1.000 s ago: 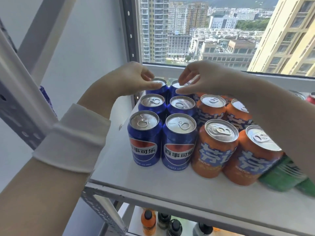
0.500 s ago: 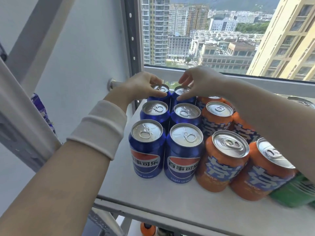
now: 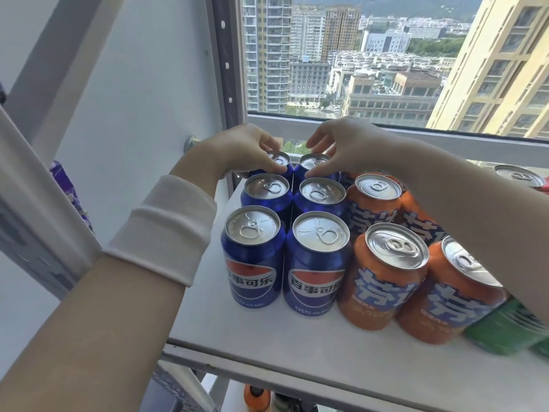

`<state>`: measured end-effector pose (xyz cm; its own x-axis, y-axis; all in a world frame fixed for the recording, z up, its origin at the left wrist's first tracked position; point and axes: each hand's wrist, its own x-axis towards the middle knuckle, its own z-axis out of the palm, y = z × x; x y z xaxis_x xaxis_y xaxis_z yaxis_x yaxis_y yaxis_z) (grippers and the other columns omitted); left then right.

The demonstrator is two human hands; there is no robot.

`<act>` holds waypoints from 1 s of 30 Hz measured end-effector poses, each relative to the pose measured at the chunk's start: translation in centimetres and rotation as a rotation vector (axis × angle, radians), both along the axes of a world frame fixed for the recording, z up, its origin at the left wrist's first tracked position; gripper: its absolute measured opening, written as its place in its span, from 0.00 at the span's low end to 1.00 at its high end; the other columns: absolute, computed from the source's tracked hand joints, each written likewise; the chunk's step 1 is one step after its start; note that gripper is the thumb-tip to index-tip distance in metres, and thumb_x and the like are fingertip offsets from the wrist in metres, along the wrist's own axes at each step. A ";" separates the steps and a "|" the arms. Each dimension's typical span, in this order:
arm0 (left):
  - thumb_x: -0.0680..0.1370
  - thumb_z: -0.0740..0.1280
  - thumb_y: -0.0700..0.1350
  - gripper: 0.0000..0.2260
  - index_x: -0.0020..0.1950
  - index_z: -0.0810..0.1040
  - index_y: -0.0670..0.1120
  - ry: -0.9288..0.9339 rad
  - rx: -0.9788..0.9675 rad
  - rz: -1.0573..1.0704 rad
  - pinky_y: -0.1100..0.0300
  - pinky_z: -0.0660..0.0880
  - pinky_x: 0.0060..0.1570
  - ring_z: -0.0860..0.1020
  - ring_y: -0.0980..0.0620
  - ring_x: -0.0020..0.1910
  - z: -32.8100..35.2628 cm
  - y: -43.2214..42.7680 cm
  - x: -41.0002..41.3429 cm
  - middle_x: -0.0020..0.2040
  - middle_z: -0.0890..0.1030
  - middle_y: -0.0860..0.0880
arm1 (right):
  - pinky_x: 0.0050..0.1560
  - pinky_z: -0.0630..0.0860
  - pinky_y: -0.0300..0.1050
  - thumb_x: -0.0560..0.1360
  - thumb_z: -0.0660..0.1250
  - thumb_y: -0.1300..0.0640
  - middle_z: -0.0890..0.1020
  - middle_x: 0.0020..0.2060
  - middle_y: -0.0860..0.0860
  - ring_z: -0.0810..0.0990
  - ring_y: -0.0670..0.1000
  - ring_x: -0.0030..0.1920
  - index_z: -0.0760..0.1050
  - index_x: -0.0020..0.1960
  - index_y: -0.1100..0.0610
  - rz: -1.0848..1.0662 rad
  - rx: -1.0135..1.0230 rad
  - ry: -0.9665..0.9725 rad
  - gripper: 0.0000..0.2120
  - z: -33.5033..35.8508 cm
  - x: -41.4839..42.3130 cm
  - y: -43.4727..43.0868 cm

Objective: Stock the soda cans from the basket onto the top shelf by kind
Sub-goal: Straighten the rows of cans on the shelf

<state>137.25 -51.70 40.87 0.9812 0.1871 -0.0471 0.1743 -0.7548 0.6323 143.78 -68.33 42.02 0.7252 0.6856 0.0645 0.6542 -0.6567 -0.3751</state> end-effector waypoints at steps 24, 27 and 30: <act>0.71 0.71 0.55 0.26 0.67 0.72 0.49 -0.064 0.492 -0.326 0.60 0.67 0.57 0.74 0.51 0.60 0.9 -13.2 -0.2 0.62 0.76 0.49 | 0.55 0.72 0.42 0.64 0.76 0.50 0.81 0.54 0.49 0.78 0.48 0.53 0.75 0.60 0.54 -0.071 -0.039 -0.067 0.26 0.1 -2.6 -13.7; 0.67 0.74 0.54 0.24 0.61 0.77 0.50 -0.095 0.428 -0.285 0.61 0.70 0.51 0.76 0.53 0.55 1.2 -13.2 -0.1 0.57 0.79 0.51 | 0.51 0.70 0.38 0.62 0.78 0.49 0.82 0.52 0.48 0.79 0.46 0.50 0.79 0.57 0.56 -0.094 0.003 -0.080 0.26 0.2 -2.5 -13.8; 0.64 0.77 0.55 0.25 0.59 0.79 0.50 -0.067 0.419 -0.272 0.60 0.73 0.51 0.77 0.54 0.52 1.8 -13.1 -0.3 0.53 0.80 0.53 | 0.52 0.72 0.38 0.61 0.79 0.50 0.83 0.51 0.49 0.79 0.47 0.50 0.80 0.55 0.57 -0.087 0.005 -0.091 0.25 0.4 -2.8 -13.7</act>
<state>136.92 -64.82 42.63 0.9953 -0.0867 0.0420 -0.0949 -0.9587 0.2680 141.02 -82.06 42.37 0.7727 0.6200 0.1364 0.6266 -0.7106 -0.3200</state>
